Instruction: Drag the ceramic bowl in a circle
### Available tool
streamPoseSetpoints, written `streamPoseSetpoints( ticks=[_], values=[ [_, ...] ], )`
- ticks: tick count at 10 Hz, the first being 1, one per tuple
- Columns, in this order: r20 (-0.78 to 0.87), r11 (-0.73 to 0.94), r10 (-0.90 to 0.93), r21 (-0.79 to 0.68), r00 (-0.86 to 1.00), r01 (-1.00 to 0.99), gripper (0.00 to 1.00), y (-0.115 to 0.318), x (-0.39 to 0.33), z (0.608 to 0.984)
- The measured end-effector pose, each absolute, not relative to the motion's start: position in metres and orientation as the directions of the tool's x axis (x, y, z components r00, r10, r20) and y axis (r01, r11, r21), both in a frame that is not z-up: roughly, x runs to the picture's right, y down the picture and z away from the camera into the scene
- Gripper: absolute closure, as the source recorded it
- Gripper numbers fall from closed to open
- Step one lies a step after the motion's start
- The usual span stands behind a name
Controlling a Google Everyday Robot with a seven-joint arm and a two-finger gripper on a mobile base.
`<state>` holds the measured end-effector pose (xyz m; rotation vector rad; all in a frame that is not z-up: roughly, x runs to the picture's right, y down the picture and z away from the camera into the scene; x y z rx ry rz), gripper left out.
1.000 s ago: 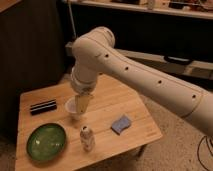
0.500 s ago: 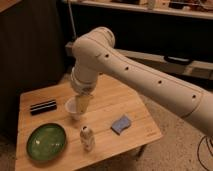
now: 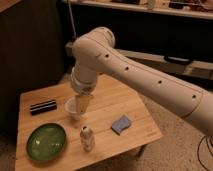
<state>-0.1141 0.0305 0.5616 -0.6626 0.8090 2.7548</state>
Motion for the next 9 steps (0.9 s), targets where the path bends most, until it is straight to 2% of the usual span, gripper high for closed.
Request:
streamPoseSetpoints(
  ticks=[5,9],
  values=[
    [-0.465,-0.834,0.067,0.460,-0.883,-0.306,0.27,0.029,-0.114,0.562],
    [-0.531,-0.786,0.349,0.283,-0.772,-0.549,0.27,0.007,-0.141,0.569]
  ],
)
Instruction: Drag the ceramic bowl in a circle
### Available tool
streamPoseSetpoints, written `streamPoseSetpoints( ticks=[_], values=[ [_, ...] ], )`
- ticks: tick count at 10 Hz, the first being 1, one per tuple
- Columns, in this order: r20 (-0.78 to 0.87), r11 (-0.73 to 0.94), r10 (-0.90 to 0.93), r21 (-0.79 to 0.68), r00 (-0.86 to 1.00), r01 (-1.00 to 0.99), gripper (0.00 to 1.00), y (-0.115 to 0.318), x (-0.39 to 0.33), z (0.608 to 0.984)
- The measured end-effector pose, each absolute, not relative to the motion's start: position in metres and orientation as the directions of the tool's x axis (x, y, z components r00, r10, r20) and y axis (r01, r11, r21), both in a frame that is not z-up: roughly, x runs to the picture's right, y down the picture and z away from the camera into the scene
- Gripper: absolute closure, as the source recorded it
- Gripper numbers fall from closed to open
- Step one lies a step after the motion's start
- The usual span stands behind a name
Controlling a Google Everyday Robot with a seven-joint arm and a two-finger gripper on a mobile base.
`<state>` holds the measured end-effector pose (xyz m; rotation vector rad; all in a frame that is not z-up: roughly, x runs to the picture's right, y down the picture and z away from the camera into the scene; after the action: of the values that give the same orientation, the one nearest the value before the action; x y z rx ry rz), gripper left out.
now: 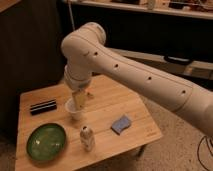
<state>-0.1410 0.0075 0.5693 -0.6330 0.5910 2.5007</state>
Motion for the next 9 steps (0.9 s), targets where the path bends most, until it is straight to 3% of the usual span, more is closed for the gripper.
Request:
streamPoseSetpoints(
  ticks=[3,9],
  values=[
    [-0.564,-0.727,0.475,0.181,-0.676,-0.662,0.27,-0.0017,-0.1551,0.5729],
    [-0.563,-0.725,0.481,0.176,-0.672,-0.666,0.27,-0.0023,-0.1555,0.5738]
  ],
)
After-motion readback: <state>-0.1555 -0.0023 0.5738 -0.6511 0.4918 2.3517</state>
